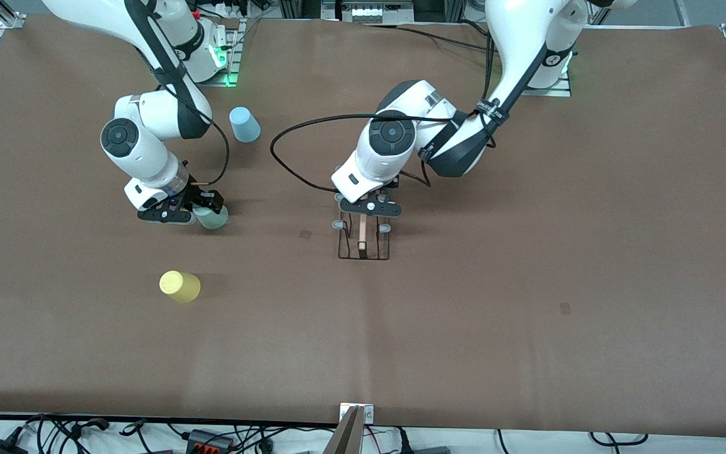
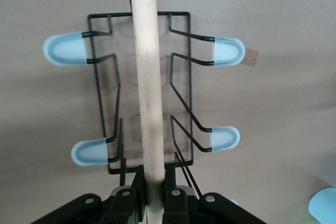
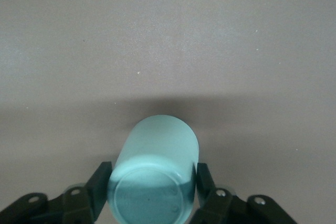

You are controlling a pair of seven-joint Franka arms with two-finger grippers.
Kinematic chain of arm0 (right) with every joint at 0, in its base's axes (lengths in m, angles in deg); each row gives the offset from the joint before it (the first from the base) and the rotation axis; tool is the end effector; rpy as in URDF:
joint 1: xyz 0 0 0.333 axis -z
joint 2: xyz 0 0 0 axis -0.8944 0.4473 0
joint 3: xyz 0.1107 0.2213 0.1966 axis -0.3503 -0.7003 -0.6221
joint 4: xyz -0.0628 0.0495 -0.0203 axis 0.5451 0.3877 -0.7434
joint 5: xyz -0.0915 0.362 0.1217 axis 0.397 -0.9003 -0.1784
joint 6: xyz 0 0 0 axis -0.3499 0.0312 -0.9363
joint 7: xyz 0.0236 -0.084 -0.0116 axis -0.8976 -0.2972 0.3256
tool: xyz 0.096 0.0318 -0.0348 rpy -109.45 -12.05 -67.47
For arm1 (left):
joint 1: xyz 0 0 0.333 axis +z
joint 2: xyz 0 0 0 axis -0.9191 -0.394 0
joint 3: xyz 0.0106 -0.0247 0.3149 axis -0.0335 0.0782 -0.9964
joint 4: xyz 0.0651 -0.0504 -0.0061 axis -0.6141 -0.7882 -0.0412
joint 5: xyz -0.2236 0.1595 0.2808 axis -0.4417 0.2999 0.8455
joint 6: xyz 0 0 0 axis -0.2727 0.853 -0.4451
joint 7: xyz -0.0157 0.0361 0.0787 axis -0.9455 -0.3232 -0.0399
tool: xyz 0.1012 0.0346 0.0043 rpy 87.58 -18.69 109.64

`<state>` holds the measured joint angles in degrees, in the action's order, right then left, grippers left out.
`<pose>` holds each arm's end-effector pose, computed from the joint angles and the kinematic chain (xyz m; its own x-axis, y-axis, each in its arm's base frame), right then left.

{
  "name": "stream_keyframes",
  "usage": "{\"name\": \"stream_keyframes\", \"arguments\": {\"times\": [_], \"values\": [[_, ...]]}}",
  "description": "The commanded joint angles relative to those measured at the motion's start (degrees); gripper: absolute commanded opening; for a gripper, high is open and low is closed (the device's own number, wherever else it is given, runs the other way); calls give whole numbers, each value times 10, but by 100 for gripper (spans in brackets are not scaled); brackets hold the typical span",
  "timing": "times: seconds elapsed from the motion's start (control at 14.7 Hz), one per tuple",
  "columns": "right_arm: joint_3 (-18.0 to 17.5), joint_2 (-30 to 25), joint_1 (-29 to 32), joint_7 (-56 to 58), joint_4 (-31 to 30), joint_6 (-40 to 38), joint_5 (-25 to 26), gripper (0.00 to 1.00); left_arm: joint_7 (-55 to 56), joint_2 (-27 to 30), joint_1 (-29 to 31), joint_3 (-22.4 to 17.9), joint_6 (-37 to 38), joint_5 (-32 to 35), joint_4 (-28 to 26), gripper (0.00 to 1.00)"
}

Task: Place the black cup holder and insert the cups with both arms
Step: 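Carry the black cup holder by its handle to mid-table with the left gripper, then release the holder with the left gripper while the right gripper lifts the teal cup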

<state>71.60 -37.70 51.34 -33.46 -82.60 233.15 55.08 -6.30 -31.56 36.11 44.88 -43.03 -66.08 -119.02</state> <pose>0.5030 0.1068 0.2282 0.9974 -0.0665 0.0292 -0.0653 -0.9970 -0.0411 0.5124 -0.4964 0.3277 0.9820 -0.0634 -0.1779 -0.0334 -0.9855 0.1666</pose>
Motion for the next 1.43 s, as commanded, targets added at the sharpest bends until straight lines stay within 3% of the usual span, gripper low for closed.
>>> {"name": "stream_keyframes", "arguments": {"times": [0.0,0.07,0.2,0.41,0.54,0.82,1.02,1.16,1.36], "values": [[-5,-4,5,12,-8,10,-2,43,10,-9,-13,-9,-1,26,20,29],[-5,-6,5,13,-6,7,-1,32,10,-7,-14,-8,-1,64,20,99],[-5,-23,6,24,14,-13,1,22,21,-5,-13,-4,1,98,21,100],[-5,-53,6,24,74,-113,1,21,21,20,-5,-4,20,98,21,100],[-6,-78,3,15,107,-176,0,21,14,55,14,-7,72,101,22,100],[-69,-128,2,-107,136,-246,-4,21,-86,115,83,-4,181,98,24,100],[-148,-130,-2,-279,195,-311,-6,20,-193,140,147,-9,253,104,24,100],[-186,-123,-25,-398,217,-312,-9,20,-252,141,204,-11,266,107,24,100],[-203,-86,-81,-532,256,-302,-8,20,-297,141,277,-9,268,170,23,100]]}}
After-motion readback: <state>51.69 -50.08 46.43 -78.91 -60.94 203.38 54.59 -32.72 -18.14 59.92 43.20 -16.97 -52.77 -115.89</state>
